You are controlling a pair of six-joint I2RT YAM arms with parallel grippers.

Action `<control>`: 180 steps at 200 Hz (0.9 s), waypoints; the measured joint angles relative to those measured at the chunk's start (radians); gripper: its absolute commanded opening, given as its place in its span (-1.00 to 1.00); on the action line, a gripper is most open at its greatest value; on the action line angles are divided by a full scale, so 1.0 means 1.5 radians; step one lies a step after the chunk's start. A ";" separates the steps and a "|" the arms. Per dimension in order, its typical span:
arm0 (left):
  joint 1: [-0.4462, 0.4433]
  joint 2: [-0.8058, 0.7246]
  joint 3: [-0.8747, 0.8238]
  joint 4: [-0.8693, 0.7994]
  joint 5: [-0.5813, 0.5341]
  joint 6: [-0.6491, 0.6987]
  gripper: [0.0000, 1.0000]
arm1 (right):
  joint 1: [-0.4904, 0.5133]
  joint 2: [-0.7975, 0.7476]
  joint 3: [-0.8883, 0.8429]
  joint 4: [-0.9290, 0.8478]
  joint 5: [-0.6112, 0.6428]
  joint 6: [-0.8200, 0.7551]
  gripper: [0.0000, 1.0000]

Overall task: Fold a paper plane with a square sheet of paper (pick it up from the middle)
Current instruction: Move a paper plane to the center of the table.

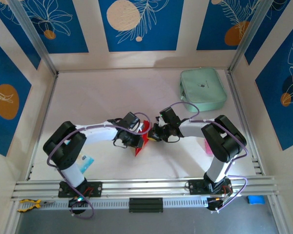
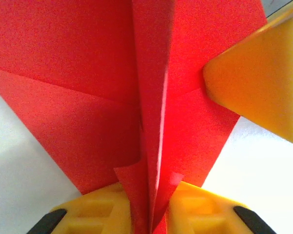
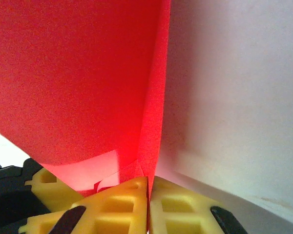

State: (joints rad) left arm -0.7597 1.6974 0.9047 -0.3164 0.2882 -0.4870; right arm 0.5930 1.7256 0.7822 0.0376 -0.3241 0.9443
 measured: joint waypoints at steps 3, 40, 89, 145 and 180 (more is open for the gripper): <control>-0.001 0.000 0.001 -0.001 0.000 0.000 -0.55 | 0.000 0.000 0.000 0.000 -0.001 0.000 -0.79; -0.005 0.001 0.009 -0.005 -0.001 0.004 -0.63 | -0.003 0.000 0.000 0.000 -0.002 0.000 -0.78; -0.008 0.001 0.013 -0.009 -0.013 0.006 -0.81 | -0.004 0.000 -0.007 0.002 -0.002 0.000 -0.59; -0.012 -0.017 0.019 -0.040 -0.109 -0.006 -0.82 | -0.016 -0.058 -0.021 -0.016 0.005 -0.006 -0.40; -0.012 -0.017 0.048 -0.077 -0.172 -0.036 -0.83 | -0.033 -0.105 -0.035 -0.024 0.011 -0.008 -0.39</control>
State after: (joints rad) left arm -0.7776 1.6718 0.9768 -0.4313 0.0307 -0.5404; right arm 0.5442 1.5677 0.7292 0.0017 -0.3080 0.9321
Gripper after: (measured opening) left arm 0.088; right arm 0.304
